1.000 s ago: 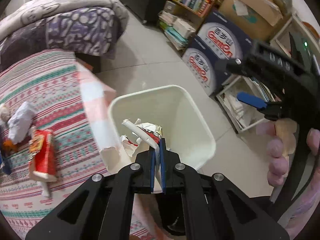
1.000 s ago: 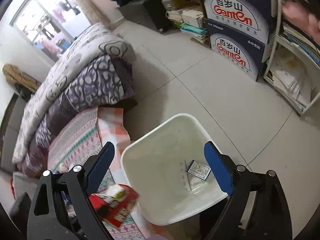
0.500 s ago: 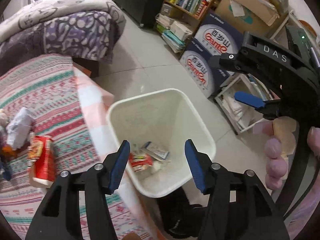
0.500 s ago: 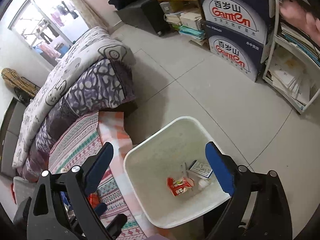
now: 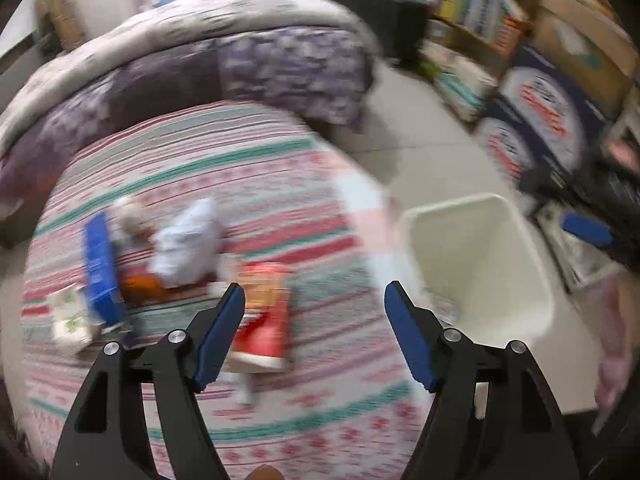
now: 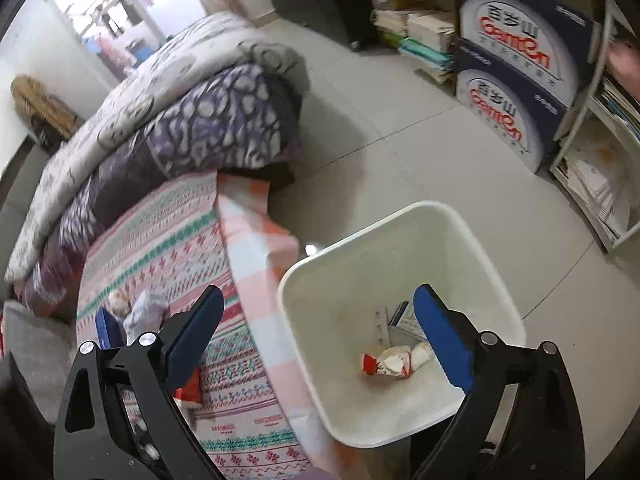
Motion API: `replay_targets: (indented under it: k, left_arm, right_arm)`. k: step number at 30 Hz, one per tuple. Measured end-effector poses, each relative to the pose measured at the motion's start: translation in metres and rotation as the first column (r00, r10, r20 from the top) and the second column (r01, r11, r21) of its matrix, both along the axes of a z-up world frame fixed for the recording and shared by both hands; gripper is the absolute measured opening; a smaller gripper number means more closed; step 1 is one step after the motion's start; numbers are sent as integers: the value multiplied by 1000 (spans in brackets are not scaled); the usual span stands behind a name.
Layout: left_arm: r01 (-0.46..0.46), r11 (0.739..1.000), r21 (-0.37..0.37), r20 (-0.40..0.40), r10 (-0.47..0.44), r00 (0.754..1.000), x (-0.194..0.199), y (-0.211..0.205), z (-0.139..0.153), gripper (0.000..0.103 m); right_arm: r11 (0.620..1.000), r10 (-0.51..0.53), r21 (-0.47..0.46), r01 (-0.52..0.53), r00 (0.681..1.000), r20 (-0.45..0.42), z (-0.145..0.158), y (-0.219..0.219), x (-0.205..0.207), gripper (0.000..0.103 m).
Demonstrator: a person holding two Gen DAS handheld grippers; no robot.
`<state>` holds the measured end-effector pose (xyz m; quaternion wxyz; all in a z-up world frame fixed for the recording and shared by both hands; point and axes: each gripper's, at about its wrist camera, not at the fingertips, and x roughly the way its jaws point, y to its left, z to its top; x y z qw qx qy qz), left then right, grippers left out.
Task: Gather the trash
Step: 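Grasp the blue toothpaste box with the left tool while the right tool grasps the crumpled paper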
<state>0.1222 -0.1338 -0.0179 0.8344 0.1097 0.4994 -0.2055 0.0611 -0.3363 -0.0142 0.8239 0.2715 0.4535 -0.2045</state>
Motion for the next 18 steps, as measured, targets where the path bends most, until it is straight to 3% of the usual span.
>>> replay_targets:
  k: [3,8,12,18]
  left_arm:
    - [-147,985,92,43,143,989,24,36,-4,75]
    - [-311,938,153,41,309,950,66,100,-19,75]
    - [-374,911,172,9,378,926,92,132,-36,75]
    - [-373,910,179,-62,389,919,116,151,-61,75]
  right_arm:
    - [999,41,0,-41,999,-24,-7,21,14,92]
    - [993,120,7,-120,990,-72,-23,62,42,92]
    - [988,152,41,-148,984,-94,-36,89,64,92]
    - [976,206,96,-196,973,-104,-52,132,104,92]
